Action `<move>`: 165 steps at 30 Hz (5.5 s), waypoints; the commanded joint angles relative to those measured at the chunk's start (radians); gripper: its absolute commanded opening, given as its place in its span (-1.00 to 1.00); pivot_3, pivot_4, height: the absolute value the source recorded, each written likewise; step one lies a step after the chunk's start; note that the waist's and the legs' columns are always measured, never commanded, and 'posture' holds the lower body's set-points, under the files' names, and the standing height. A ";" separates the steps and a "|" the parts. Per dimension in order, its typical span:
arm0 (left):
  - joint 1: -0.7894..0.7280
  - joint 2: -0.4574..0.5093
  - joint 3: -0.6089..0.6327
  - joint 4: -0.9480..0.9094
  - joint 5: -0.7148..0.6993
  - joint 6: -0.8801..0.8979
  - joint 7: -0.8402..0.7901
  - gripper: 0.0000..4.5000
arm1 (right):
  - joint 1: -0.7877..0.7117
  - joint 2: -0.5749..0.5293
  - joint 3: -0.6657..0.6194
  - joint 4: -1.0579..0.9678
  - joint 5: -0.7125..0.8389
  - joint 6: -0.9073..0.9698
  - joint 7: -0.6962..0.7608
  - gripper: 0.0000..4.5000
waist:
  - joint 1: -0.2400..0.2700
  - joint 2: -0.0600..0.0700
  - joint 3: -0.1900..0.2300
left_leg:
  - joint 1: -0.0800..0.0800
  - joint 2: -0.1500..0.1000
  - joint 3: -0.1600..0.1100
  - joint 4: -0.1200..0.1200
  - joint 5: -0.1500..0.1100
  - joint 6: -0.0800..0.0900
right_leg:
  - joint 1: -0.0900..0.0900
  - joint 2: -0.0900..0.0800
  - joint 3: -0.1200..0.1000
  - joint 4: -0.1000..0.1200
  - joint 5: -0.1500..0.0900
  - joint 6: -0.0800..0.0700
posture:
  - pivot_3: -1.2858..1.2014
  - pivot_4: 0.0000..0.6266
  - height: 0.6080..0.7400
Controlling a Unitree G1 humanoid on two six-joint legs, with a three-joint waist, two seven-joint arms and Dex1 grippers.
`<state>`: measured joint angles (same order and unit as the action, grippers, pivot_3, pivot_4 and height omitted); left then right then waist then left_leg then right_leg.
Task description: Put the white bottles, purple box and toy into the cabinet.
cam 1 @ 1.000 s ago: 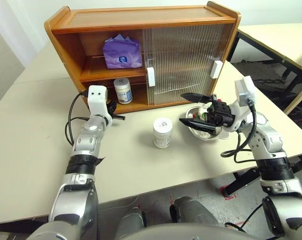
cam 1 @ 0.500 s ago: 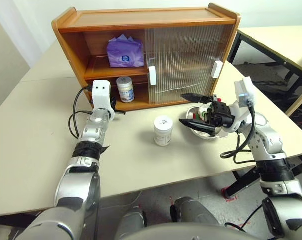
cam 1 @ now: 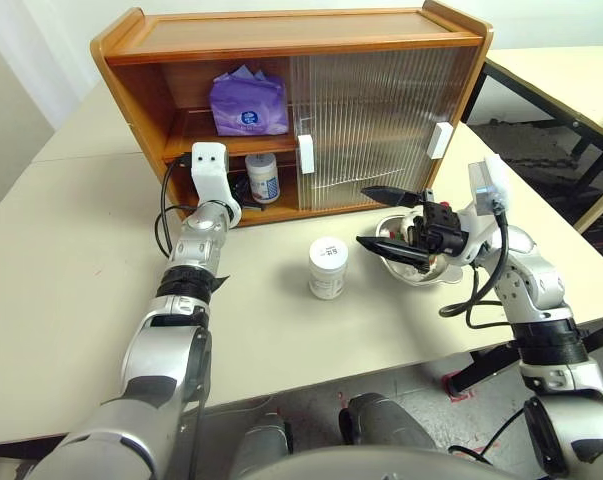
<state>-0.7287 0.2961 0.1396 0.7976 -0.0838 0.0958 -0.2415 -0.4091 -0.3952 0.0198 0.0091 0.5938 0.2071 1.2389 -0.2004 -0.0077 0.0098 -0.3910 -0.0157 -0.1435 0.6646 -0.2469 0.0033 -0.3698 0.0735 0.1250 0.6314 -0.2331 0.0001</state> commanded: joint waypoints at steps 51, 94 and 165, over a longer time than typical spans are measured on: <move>0.309 0.040 -0.024 -0.388 -0.149 0.058 -0.349 0.05 | -0.040 -0.049 -0.027 0.086 -0.013 -0.032 0.035 1.00 | -0.008 -0.001 0.000 | 0.007 -0.008 -0.003 -0.002 -0.001 0.000 | 0.008 -0.002 0.000 0.000 -0.011 0.009 | -0.17 -1.00 1.00; 0.482 0.062 -0.330 -0.466 -0.165 -0.020 -0.828 0.99 | -0.064 -0.068 -0.045 0.155 -0.038 -0.087 0.047 1.00 | 0.004 0.006 -0.004 | -0.008 0.018 -0.005 0.000 -0.003 -0.003 | -0.012 0.000 -0.001 0.002 0.003 -0.010 | -0.19 -1.00 1.00; 0.058 0.018 0.008 0.065 -0.028 -0.118 -0.026 0.43 | -0.036 0.006 -0.027 0.074 -0.025 -0.023 -0.016 1.00 | -0.012 0.003 -0.002 | -0.006 0.007 -0.005 0.009 0.000 -0.001 | -0.005 0.003 0.001 0.001 0.005 0.005 | -0.19 -1.00 1.00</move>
<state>-0.6444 0.3063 0.1384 0.8487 -0.1164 -0.0157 -0.2728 -0.4502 -0.3885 -0.0140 0.0939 0.5783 0.1922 1.2240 -0.2121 -0.0042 0.0077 -0.3972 -0.0091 -0.1487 0.6736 -0.2466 0.0028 -0.3742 0.0765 0.1263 0.6322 -0.2284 0.0053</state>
